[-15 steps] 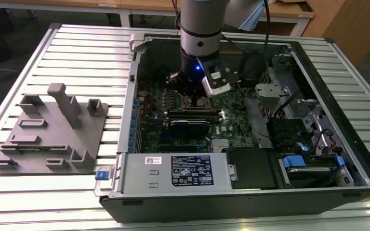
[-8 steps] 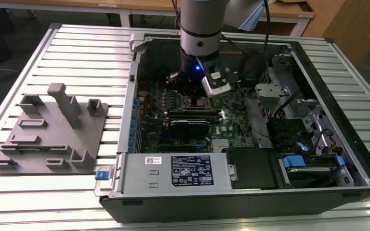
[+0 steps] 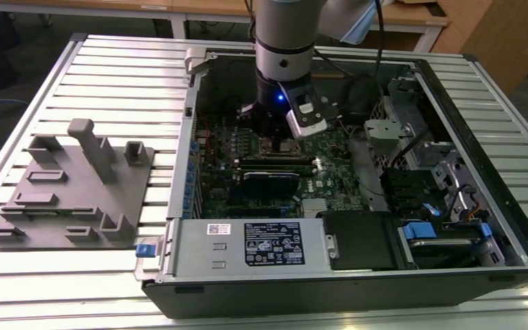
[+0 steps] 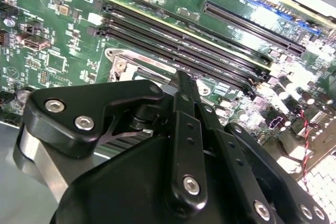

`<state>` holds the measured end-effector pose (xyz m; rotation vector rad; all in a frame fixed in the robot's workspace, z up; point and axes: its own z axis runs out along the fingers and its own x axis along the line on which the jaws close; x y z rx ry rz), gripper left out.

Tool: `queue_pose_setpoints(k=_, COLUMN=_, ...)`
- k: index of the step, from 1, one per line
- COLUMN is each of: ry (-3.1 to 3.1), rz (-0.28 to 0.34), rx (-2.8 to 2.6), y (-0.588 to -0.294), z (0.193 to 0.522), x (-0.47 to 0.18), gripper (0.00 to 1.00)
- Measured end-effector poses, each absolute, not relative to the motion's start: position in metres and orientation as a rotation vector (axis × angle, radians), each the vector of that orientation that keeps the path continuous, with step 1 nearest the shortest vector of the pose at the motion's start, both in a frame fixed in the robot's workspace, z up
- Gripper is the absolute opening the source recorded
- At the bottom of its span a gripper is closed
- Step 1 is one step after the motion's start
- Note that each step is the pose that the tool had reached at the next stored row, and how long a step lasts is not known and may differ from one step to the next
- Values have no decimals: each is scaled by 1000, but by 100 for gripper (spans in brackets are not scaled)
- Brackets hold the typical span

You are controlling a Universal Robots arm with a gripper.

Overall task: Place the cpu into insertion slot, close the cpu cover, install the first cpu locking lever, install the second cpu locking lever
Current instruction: 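Install the second cpu locking lever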

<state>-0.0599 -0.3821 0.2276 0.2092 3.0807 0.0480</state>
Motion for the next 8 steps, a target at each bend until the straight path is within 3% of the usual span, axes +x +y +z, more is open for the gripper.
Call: queue_pose_setpoints(k=8, ry=3078, rz=48, rx=209, y=-382, z=223, x=-70, gripper=10)
